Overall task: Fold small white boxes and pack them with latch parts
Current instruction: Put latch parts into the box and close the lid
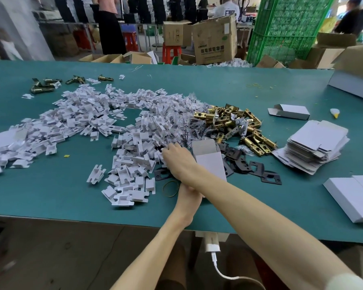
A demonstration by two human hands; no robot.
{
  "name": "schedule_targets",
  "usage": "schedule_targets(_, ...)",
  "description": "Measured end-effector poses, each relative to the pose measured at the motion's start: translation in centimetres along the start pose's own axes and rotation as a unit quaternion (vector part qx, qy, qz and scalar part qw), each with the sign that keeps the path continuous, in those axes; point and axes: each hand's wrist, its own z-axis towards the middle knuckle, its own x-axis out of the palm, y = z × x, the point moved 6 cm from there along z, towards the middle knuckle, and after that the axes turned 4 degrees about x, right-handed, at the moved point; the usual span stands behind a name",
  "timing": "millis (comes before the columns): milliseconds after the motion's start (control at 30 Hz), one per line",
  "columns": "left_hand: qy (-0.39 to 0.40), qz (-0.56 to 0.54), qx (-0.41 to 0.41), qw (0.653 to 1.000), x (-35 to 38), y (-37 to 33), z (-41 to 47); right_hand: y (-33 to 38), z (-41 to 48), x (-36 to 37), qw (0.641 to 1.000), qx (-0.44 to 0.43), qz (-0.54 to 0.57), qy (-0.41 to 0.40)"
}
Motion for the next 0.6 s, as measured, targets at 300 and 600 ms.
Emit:
schedule_targets(300, -0.008, -0.014, 0.021, 1.000, 0.0, -0.6, -0.1, -0.4, -0.9, -1.3, 0.988, 0.011, 0.144, 0.061)
schedule_targets(600, 0.004, -0.030, 0.003, 1.000, 0.0, 0.1, 0.4, -2.8, -3.3, -4.4, 0.910, 0.104, 0.396, 0.059)
